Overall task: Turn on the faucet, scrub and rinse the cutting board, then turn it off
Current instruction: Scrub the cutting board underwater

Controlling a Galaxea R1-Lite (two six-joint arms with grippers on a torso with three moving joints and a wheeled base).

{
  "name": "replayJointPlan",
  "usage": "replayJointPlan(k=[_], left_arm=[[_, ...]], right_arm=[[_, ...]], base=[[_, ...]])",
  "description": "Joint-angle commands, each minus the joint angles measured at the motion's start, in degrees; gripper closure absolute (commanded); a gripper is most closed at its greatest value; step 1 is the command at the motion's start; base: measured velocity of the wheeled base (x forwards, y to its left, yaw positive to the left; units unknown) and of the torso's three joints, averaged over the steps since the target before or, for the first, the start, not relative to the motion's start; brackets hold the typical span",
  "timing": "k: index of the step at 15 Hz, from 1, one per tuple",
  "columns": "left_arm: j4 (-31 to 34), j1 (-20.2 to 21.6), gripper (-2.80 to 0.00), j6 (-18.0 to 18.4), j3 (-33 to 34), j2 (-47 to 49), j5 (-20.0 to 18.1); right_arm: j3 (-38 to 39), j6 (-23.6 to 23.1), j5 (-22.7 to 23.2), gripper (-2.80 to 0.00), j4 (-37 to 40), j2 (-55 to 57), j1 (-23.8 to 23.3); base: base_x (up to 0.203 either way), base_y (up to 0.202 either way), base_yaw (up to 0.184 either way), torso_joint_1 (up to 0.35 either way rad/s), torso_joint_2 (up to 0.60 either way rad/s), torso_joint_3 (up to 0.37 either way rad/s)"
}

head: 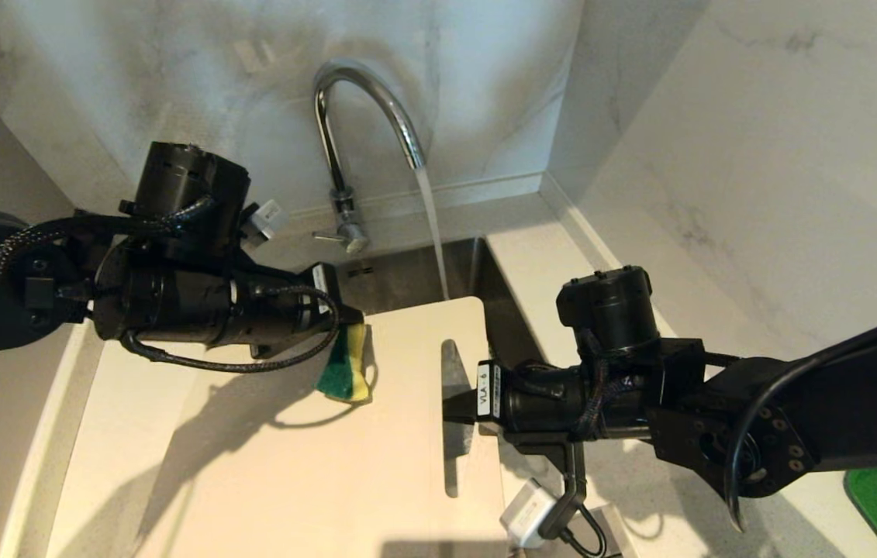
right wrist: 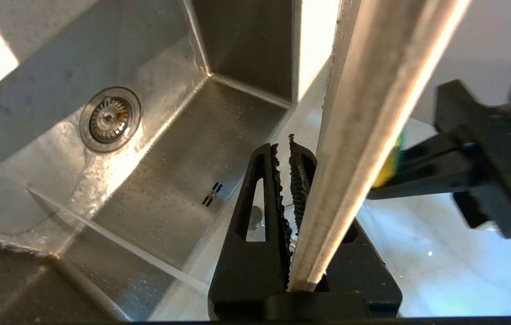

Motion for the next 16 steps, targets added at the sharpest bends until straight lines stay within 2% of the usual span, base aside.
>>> replayJointPlan(k=[1,8,11,14,16], left_arm=[[-0.12,0.06,0.00,-0.23,-0.99,1.97,-0.01],[0.29,1.80,0.00,0.29,1.23,3.17,0.34],[-0.08,4.01,0.00,4.06,5.10,2.99,0.70],[-0.81,7.20,0.00,5.90,9.04,2.67,1.04],[-5.80,9.82,0.00,8.15,13.91,2.55,0.92]], right_arm=[[-0.08,-0.77,0.22,0.00,-0.12,-0.27,0.02],[0.01,-0.02,0.22,0.00,-0.20,-0.27,-0.06],[0.11,-0.02,0.22,0.00,-0.20,-0.18,-0.06],[0.25,-0.02,0.22,0.00,-0.20,-0.27,-0.06],[0.36,0.07,0.22,0.00,-0.20,-0.27,-0.08]], base=[[0.000,0.000,0.000,0.000,0.00,0.000],[0.000,0.000,0.000,0.000,0.00,0.000],[0.000,0.000,0.000,0.000,0.00,0.000],[0.000,0.000,0.000,0.000,0.00,0.000],[0.000,0.000,0.000,0.000,0.00,0.000]])
